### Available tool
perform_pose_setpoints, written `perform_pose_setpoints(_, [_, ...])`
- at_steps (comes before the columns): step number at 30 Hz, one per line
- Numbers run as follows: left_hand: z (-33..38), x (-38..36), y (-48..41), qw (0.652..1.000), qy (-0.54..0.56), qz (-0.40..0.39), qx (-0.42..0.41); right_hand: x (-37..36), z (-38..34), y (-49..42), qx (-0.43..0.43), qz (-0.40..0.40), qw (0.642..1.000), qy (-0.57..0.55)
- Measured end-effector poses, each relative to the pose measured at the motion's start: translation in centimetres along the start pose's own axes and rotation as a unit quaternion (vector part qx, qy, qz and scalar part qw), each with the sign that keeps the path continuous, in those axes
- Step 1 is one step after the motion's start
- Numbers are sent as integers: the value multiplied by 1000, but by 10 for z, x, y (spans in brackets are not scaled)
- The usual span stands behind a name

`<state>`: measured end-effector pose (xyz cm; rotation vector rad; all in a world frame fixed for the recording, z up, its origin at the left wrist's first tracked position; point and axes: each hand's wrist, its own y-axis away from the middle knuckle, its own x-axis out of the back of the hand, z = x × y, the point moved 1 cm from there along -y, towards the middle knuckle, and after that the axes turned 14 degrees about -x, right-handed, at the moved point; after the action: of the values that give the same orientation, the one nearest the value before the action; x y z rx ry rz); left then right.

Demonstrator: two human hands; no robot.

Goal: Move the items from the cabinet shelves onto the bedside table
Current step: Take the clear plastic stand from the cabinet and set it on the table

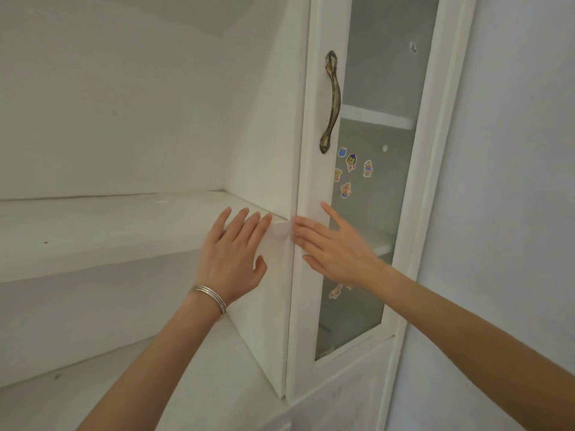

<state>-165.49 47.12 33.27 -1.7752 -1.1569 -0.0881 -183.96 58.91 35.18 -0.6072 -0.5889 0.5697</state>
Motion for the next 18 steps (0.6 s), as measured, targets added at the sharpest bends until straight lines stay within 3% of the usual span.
perform_pose_setpoints(10, [-4,4,1,999,-11,-40,6,16,11,6,40,139,989,-28])
perform_pose_setpoints(18, [13,10,-10,998,30,-36,35,58,38,53,5,210,977,-38])
